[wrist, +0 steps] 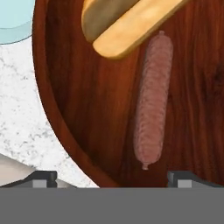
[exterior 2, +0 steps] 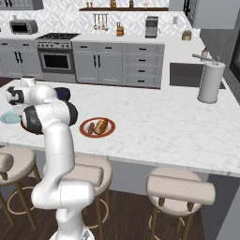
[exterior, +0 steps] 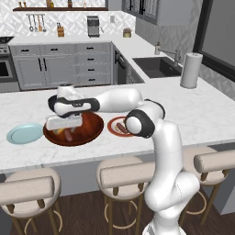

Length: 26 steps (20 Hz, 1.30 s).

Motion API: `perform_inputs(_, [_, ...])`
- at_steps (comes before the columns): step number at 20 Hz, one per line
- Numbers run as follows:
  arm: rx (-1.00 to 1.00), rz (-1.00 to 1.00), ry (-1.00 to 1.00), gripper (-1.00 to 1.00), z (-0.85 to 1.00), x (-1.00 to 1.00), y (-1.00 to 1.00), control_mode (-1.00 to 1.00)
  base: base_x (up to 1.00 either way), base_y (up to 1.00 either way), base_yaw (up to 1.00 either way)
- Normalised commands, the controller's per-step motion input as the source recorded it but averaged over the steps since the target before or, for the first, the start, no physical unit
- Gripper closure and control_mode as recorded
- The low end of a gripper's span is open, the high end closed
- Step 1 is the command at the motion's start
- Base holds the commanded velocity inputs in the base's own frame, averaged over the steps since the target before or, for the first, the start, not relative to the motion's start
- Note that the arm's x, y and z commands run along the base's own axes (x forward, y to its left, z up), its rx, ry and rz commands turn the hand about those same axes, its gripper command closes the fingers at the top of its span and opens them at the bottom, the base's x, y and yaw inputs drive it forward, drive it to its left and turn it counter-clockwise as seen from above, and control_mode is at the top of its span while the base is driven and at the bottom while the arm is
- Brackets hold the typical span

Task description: Place one bun and one sausage from the bowl on each plate.

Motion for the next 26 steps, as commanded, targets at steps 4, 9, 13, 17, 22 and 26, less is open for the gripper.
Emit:
perform_inputs(4, [0.00,0.00,0.15,-1.00,-0.31,0.13,-0.26,-1.00,0.00,0.00,0.00])
perform_inputs(9, [0.00,0.00,0.00,-1.00,-0.35,0.07,-0.06,-1.00,0.00,0.00,0.00])
perform_inputs(13, [0.00,0.00,0.00,-1.00,-0.32,0.11,0.00,-1.00,0.00,0.00,0.00])
perform_inputs(17, [0.00,0.00,0.00,-1.00,-0.21,0.00,-0.06,-1.00,0.00,0.00,0.00])
perform_inputs(22, [0.00,0.00,0.00,-1.00,-0.21,0.00,-0.02,-1.00,0.00,0.00,0.00])
perform_inputs(26, [0.00,0.00,0.00,-1.00,-0.27,0.00,0.00,-1.00,0.00,0.00,0.00])
